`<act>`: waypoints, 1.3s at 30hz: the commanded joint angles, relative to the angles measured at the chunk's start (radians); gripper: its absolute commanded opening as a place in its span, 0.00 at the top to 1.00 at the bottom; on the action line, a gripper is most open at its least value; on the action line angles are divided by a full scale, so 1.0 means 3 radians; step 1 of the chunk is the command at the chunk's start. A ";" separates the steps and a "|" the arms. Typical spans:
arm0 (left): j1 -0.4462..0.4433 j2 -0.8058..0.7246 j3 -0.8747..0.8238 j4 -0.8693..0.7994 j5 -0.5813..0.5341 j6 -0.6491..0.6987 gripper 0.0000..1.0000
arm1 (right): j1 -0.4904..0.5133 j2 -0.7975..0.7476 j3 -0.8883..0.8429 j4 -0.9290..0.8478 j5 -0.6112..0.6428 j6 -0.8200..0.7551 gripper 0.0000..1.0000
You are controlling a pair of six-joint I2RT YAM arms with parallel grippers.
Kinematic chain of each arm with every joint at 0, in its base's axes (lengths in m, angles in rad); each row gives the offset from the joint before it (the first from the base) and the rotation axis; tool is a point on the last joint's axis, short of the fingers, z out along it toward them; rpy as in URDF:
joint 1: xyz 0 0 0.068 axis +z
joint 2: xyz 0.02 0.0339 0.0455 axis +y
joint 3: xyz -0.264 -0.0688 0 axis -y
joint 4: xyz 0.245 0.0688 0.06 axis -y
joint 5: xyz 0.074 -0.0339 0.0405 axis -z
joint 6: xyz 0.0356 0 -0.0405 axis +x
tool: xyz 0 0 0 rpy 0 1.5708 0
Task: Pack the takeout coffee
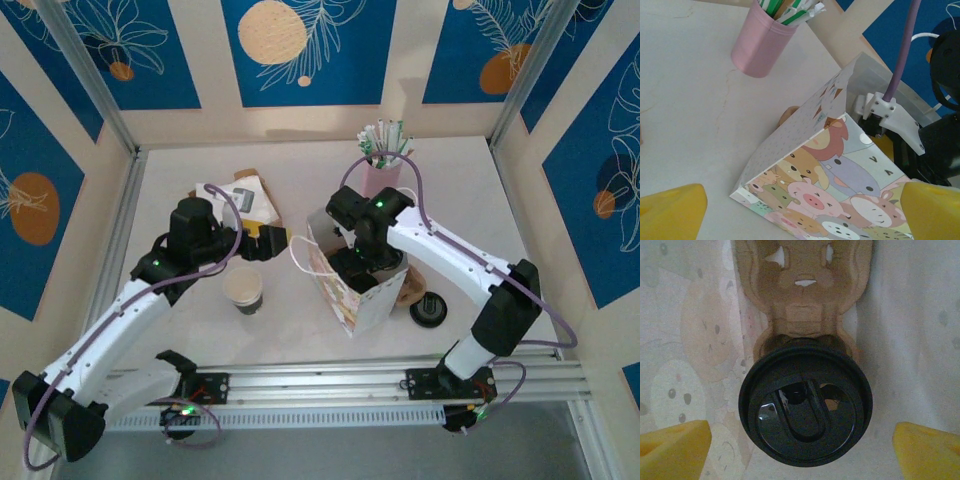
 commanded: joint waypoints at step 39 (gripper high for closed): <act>-0.0159 -0.0096 0.0252 -0.0089 -0.0027 0.0122 0.07 | 0.0069 -0.0198 0.0118 -0.0137 0.0057 0.0097 0.06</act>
